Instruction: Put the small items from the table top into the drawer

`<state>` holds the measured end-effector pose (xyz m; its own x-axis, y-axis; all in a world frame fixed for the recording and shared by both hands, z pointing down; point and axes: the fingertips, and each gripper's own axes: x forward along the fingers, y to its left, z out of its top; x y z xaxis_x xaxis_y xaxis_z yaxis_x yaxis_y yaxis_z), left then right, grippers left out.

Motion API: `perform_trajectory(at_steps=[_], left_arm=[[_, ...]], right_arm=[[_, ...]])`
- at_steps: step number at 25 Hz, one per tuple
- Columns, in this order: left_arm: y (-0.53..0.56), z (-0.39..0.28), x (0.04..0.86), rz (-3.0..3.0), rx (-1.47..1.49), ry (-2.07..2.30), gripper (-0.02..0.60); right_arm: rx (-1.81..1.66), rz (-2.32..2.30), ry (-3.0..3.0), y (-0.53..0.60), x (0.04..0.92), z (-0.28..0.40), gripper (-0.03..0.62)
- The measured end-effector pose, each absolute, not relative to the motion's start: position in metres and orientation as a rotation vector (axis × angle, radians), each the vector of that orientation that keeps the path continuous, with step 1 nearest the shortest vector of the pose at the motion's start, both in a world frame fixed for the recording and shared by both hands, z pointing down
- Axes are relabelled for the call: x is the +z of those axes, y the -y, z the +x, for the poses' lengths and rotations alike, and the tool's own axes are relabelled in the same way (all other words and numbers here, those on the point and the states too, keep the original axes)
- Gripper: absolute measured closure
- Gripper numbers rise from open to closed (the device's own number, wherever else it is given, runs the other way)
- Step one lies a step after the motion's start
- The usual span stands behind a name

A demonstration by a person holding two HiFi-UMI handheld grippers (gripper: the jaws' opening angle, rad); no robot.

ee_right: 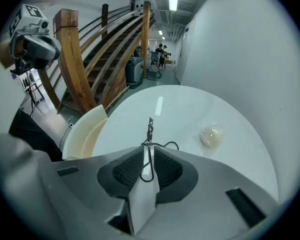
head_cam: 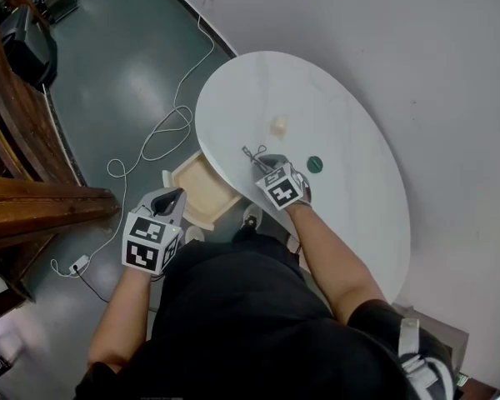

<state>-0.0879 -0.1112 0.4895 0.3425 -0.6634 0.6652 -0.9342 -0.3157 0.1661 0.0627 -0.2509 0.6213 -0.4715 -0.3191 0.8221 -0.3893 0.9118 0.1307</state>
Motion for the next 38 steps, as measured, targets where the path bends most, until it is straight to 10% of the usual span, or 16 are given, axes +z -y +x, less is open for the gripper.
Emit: perform_trajectory(at_steps=[38], left_arm=[[0.062, -0.138, 0.502, 2.031, 0.599, 1.411, 0.566]], right_arm=[[0.277, 0.391, 2.308, 0.138, 0.580, -0.029, 0.579]])
